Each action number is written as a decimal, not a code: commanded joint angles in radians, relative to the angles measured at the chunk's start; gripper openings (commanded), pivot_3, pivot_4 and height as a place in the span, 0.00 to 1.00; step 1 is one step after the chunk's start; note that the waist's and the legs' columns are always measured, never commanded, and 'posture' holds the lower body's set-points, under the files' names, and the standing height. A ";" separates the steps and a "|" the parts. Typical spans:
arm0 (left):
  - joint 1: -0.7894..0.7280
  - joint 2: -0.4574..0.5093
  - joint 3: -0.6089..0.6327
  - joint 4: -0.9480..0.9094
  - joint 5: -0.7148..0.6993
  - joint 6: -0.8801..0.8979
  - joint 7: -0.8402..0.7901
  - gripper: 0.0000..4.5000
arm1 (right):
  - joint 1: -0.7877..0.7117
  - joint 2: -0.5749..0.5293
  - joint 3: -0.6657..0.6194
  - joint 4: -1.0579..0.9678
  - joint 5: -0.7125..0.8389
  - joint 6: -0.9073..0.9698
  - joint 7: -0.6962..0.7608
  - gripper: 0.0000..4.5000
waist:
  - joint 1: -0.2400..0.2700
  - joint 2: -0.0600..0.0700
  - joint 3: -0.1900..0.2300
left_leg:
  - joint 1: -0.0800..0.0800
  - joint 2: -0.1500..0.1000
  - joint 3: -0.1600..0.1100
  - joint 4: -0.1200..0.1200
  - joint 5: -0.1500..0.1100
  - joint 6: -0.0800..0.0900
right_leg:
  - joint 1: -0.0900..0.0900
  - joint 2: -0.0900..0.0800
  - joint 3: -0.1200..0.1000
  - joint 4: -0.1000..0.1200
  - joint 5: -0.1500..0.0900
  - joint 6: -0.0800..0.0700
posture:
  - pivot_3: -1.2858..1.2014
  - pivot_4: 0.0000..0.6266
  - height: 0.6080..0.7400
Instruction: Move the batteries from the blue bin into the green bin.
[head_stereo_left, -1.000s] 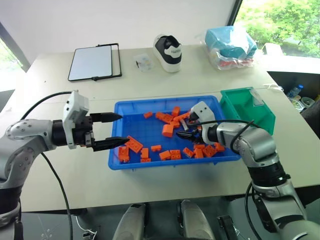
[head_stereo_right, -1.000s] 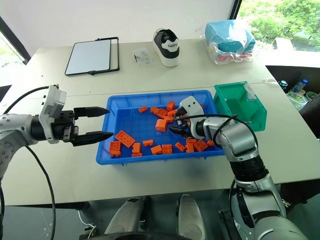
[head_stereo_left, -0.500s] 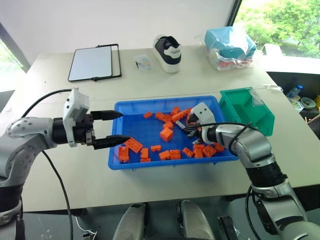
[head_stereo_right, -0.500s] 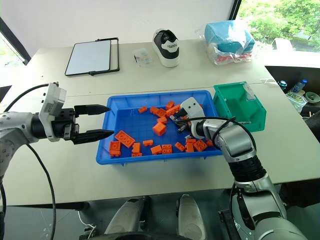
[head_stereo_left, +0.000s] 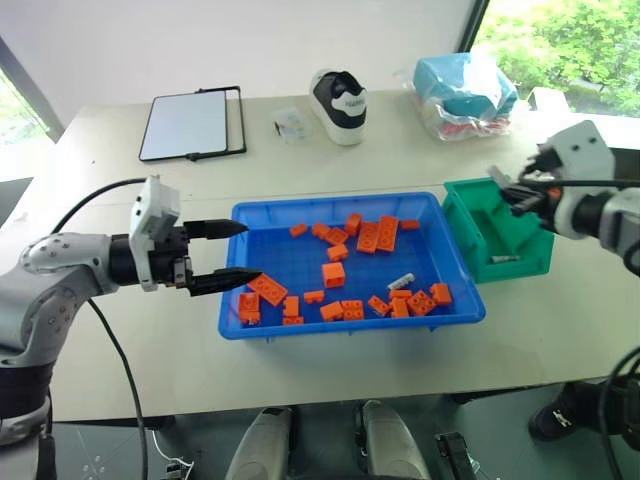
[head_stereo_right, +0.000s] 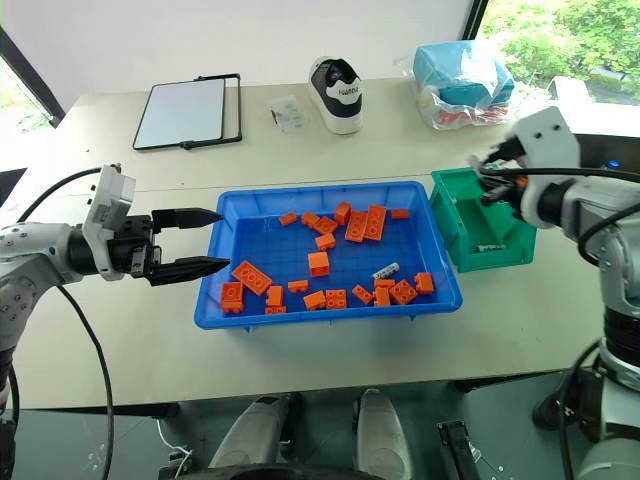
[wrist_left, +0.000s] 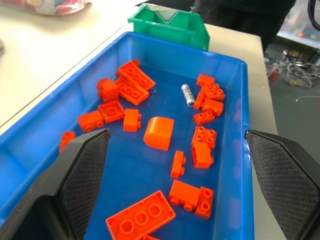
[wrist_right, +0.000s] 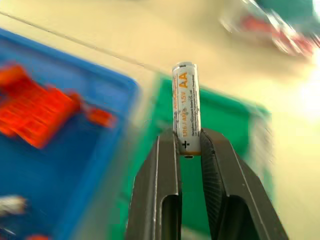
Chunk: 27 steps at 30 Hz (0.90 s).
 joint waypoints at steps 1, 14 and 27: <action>-0.046 -0.005 -0.013 0.009 0.013 -0.025 -0.016 1.00 | 0.022 -0.008 -0.005 0.007 -0.024 -0.106 0.007 0.56 | -0.007 0.001 0.000 | 0.000 0.000 0.001 0.000 0.000 0.000 | 0.000 0.000 0.000 0.000 0.000 0.000 | 0.52 0.24 0.93; -0.070 -0.007 -0.023 0.030 0.031 -0.028 -0.041 1.00 | 0.001 -0.145 0.205 -0.004 0.057 -0.637 0.651 0.90 | -0.002 0.001 0.001 | 0.001 0.001 0.002 0.001 0.000 0.000 | 0.000 0.002 0.001 0.001 0.001 0.003 | 0.52 0.24 0.93; 0.008 0.002 0.044 -0.065 -0.003 0.006 0.010 1.00 | -0.403 0.157 0.655 0.696 -0.347 -1.268 0.953 0.90 | -0.007 0.000 0.003 | 0.004 0.001 0.002 0.000 0.000 0.000 | 0.001 0.002 0.002 0.002 0.002 0.004 | 0.52 0.24 0.93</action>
